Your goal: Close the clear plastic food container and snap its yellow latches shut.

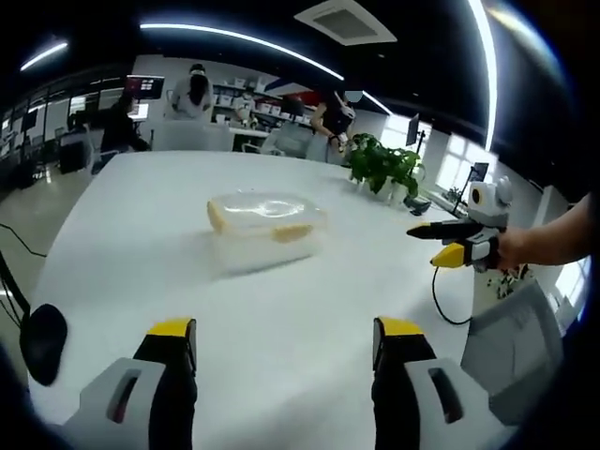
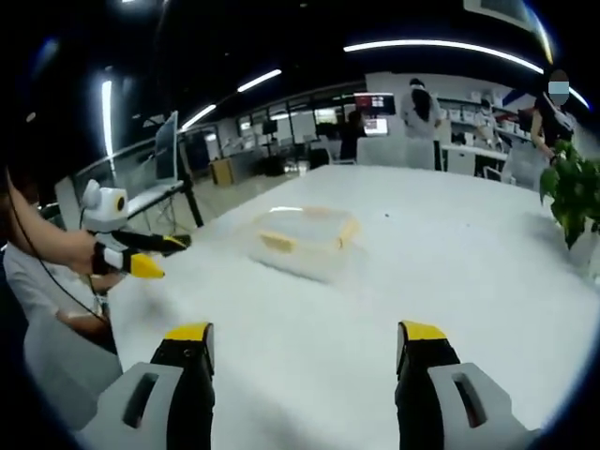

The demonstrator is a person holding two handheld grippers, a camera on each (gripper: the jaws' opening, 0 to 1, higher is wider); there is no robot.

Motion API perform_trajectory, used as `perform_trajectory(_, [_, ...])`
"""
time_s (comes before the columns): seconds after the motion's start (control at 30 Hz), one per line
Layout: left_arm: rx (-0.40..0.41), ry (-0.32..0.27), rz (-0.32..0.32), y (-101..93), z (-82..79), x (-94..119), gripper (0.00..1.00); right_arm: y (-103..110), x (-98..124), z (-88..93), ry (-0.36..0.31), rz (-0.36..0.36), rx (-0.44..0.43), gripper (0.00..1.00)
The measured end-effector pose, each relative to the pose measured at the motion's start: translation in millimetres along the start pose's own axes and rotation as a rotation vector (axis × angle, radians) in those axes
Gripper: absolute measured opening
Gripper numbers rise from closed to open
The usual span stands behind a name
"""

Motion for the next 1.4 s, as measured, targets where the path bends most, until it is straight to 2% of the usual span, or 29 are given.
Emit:
perform_trajectory(0.63, [0.032,-0.005,-0.022,-26.5,26.8,26.1,0.75,-0.3,34.0,10.4,-0.008,0.007,0.010,0.81])
perform_trajectory(1.0, [0.059,-0.003,-0.016,-43.1,41.6,35.2,0.75,2.1,57.0,23.7,-0.013,0.012,-0.027,0.82])
perform_trajectory(1.13, [0.066,-0.018,-0.022,-47.7,41.3,38.5,0.75,0.7,64.3,29.4,-0.014,0.016,-0.047,0.82])
perform_trajectory(1.4, [0.098,-0.034,-0.023,-56.3,44.3,43.1,0.75,10.6,71.8,35.8,-0.014,-0.003,-0.050,0.83])
Point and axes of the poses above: the point that each gripper's makers call its tool centre point, and the gripper's own axes: x roughly backward along the fingers, y roughly to its left, z roughly out of its underside, the point moved 10 cm from there along x, roughly backward along the fingers
